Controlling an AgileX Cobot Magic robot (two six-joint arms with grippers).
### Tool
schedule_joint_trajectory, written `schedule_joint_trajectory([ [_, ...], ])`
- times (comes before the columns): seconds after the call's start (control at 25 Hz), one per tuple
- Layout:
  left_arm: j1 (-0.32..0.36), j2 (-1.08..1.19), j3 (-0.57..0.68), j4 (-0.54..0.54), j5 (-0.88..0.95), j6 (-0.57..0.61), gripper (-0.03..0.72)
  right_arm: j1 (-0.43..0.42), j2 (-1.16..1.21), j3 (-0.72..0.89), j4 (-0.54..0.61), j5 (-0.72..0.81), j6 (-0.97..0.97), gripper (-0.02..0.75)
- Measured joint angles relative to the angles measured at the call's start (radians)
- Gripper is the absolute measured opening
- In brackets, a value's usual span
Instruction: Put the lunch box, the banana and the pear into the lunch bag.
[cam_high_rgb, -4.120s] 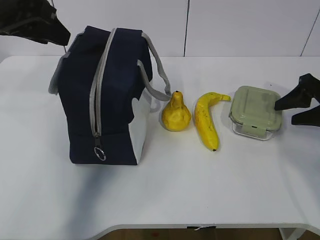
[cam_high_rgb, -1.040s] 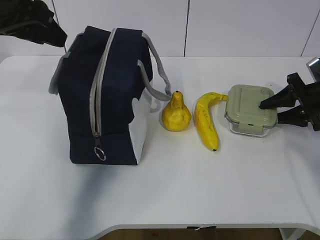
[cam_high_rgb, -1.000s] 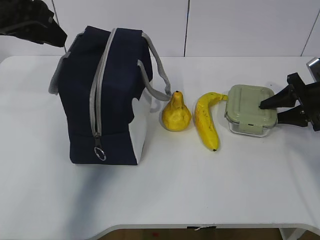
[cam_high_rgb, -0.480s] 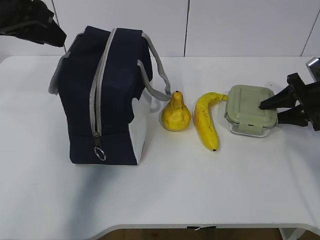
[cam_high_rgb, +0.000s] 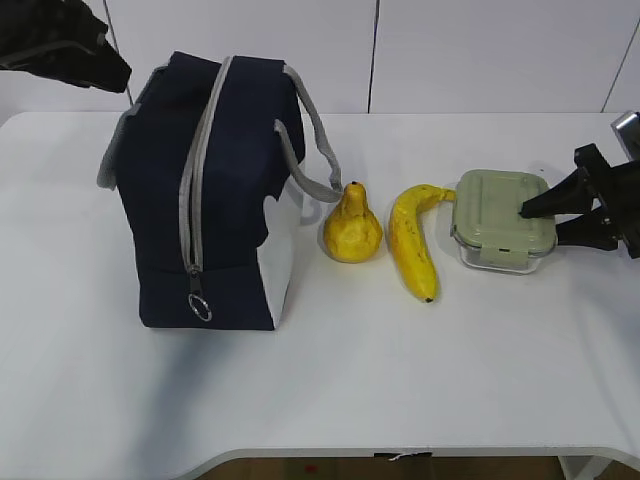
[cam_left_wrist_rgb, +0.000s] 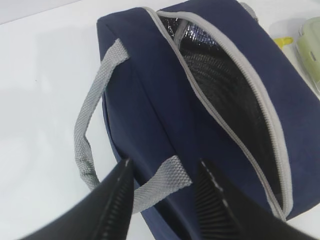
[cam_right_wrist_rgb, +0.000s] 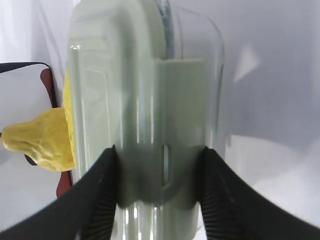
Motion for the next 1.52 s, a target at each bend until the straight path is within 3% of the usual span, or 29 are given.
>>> schedule_joint_trajectory([
  [0.72, 0.000, 0.000, 0.000, -0.005, -0.019, 0.000, 0.309, 0.000, -0.031, 0.000, 0.029, 0.000, -0.019, 0.348],
  [1.12, 0.000, 0.051, 0.000, -0.099, -0.030, 0.000, 0.311, -0.001, -0.077, 0.000, 0.051, 0.008, -0.024, 0.348],
  [1.52, 0.013, 0.085, -0.082, -0.176, -0.018, 0.000, 0.419, -0.001, -0.086, 0.000, 0.053, 0.018, -0.024, 0.347],
])
